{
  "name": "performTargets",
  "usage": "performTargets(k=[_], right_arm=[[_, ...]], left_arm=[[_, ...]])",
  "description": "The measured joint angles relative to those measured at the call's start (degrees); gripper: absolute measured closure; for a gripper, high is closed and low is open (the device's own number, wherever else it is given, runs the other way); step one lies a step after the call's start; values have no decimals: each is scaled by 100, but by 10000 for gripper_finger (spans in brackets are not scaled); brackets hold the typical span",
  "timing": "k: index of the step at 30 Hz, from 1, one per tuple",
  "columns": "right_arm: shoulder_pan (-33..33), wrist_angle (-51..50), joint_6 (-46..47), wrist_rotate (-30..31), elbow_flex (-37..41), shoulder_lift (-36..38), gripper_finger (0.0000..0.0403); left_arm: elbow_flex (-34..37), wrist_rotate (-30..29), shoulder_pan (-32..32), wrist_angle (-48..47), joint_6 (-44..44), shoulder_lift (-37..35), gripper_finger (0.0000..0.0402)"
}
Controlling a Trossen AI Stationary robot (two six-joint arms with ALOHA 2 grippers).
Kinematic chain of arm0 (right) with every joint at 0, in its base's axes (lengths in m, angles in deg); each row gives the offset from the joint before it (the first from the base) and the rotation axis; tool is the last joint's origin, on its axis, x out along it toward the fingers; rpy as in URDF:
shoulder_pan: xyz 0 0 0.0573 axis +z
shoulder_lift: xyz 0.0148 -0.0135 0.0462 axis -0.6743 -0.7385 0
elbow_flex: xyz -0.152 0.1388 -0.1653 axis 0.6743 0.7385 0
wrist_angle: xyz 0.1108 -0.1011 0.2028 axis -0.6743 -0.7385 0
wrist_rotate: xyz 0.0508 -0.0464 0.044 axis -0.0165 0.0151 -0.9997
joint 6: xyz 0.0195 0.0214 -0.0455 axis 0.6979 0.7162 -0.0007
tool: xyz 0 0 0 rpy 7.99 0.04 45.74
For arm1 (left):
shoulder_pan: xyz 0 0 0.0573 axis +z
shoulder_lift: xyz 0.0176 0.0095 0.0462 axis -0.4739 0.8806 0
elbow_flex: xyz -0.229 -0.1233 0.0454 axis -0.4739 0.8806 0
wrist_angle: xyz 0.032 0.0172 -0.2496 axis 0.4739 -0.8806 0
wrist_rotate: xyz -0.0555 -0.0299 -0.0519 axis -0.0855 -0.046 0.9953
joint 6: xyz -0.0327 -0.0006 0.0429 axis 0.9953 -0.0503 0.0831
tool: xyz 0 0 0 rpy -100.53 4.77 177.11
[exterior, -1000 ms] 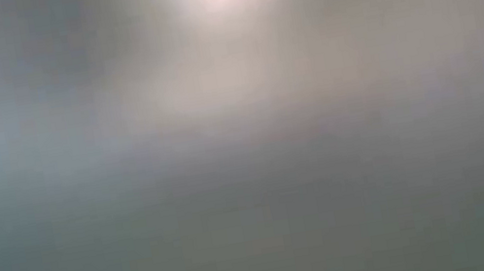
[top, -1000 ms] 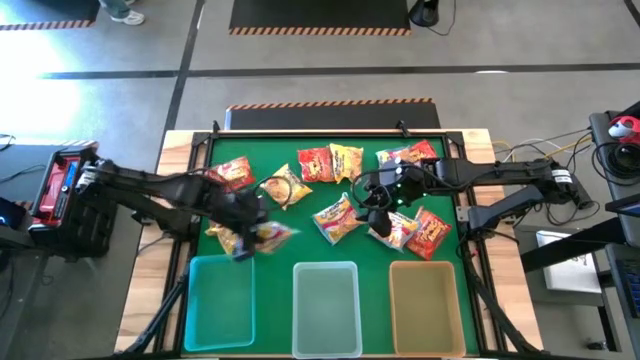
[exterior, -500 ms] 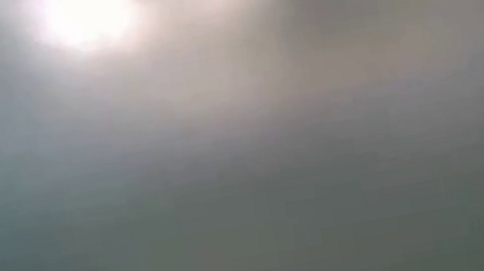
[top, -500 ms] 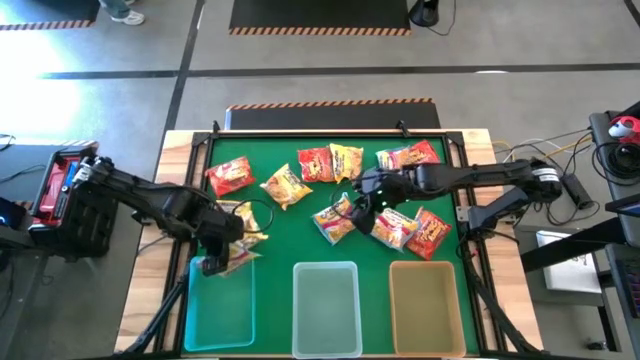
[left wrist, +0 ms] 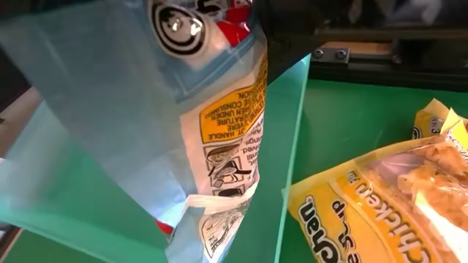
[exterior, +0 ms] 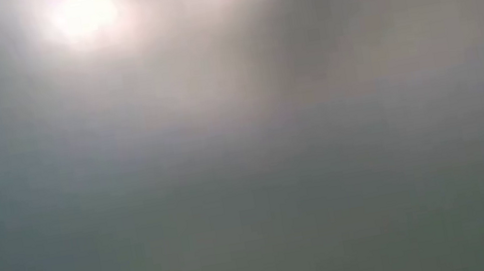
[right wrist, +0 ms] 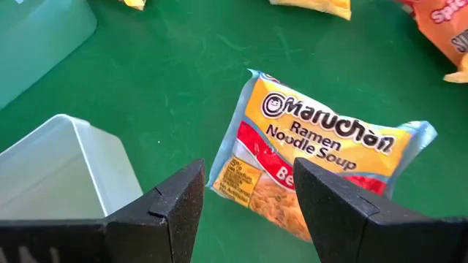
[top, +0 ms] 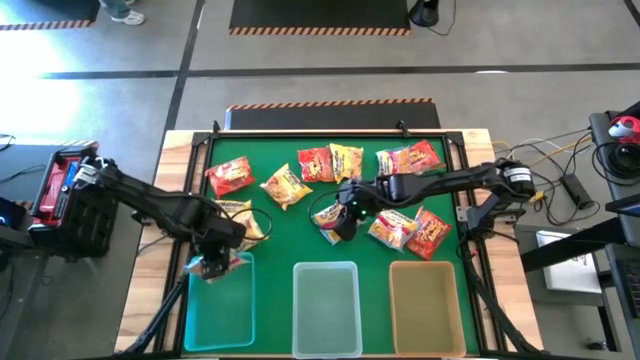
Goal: Sort Maruchan noodles
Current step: Put the blue noodle pack into the blue bin, then put the yellow noodle pack into the transparent bin
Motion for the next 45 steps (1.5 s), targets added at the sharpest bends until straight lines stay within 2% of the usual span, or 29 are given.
performTargets(k=[12, 18, 29, 36, 39, 45], right_arm=[[-13, 136, -31, 2, -64, 15, 204], [-13, 136, -80, 2, -113, 15, 204], [-13, 133, -176, 2, -112, 15, 204], [-80, 125, -161, -3, -110, 15, 204], [-214, 9, 19, -3, -111, 16, 204], [-535, -459, 282, -4, -110, 28, 204]], left_arm=[[454, -2, 2, 124, -131, 260, 274], [585, -29, 2, 471, -106, 323, 272], [612, -54, 7, 627, 16, 335, 215], [217, -70, 7, 131, 331, 311, 208], [-135, -386, 4, 43, 380, 303, 208], [-844, -1631, 7, -22, 401, 302, 207]])
